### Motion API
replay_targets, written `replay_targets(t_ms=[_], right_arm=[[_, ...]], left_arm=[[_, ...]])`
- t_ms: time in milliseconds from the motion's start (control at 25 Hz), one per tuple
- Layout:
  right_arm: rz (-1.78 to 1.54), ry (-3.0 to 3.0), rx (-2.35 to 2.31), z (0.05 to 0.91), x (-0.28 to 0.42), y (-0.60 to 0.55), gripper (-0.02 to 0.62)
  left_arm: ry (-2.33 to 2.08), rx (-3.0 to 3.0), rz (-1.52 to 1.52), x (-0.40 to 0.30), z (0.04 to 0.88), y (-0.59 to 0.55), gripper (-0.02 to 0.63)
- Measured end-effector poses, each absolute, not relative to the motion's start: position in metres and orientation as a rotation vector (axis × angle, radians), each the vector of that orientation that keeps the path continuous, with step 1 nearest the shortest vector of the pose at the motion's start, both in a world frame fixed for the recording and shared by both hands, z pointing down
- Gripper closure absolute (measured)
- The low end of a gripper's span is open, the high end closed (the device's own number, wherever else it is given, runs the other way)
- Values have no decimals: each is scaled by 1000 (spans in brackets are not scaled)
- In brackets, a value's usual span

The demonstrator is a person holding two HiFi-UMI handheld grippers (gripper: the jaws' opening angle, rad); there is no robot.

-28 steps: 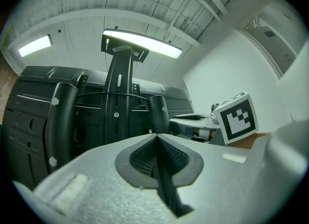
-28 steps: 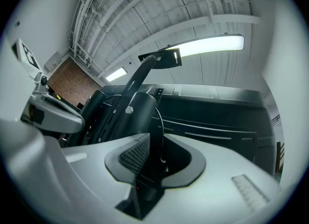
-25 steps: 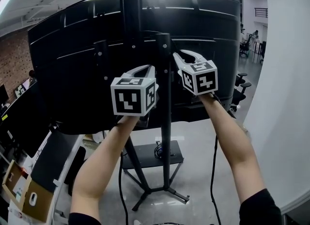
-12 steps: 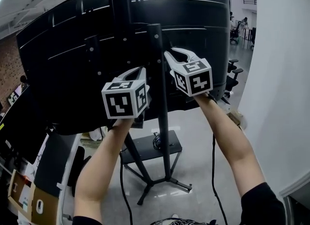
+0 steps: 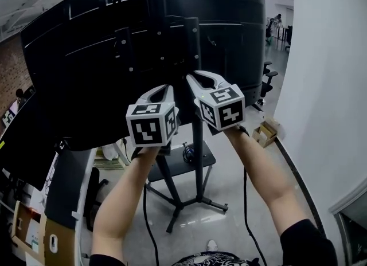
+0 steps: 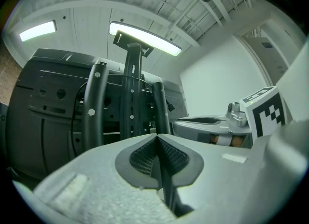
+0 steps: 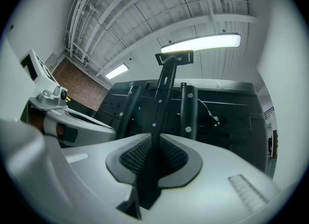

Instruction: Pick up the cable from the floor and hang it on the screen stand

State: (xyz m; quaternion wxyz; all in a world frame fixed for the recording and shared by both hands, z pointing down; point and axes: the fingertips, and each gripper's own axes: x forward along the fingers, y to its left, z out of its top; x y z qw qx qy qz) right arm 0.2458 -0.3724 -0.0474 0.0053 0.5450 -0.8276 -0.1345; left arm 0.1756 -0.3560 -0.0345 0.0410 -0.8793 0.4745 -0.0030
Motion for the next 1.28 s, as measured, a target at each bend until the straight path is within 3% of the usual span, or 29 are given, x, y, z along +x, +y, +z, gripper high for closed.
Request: replay_targets(t_ms=[600, 1280], right_arm=[[-303, -2607, 1731, 28, 175, -259, 589], [-94, -2612, 1737, 104, 150, -199, 591]], left_arm=[[1453, -2630, -47, 125, 31, -266, 607], [1505, -2710, -80, 101, 112, -211, 607]])
